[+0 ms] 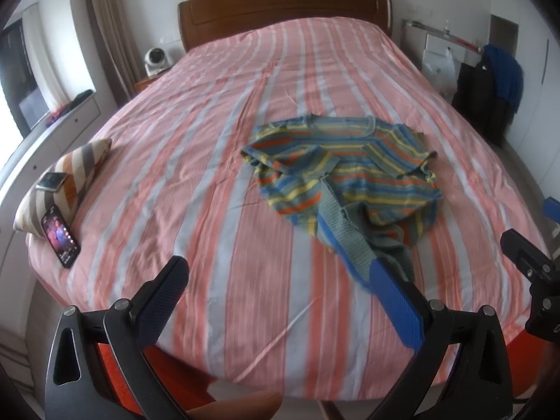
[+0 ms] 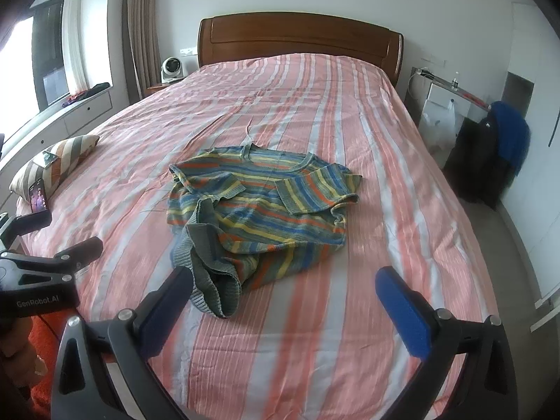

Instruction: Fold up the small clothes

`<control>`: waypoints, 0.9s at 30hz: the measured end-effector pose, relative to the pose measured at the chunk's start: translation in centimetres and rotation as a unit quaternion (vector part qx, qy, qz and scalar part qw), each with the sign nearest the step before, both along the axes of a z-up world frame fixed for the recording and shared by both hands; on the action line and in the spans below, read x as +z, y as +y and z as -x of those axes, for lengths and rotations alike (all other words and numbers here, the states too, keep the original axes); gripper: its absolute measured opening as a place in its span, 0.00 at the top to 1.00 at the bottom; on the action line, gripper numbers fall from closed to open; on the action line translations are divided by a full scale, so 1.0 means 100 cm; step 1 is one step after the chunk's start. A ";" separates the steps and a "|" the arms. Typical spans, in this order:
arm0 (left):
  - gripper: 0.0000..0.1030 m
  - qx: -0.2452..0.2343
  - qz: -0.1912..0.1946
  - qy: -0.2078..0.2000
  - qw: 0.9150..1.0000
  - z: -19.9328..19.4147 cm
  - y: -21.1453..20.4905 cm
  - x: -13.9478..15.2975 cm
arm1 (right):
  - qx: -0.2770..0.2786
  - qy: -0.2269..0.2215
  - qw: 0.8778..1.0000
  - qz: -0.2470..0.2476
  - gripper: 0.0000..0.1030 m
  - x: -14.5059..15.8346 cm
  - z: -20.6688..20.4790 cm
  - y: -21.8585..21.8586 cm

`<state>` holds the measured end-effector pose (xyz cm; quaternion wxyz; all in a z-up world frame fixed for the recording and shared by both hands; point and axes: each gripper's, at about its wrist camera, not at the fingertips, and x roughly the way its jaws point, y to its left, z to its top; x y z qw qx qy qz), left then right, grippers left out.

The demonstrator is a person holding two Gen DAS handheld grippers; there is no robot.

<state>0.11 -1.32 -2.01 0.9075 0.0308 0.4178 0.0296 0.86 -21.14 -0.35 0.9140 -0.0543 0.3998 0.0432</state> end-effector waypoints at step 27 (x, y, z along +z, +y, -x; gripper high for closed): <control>0.00 0.001 -0.004 0.003 1.000 0.003 0.006 -0.009 | -0.009 0.009 1.000 -0.001 0.00 -0.008 0.002 0.002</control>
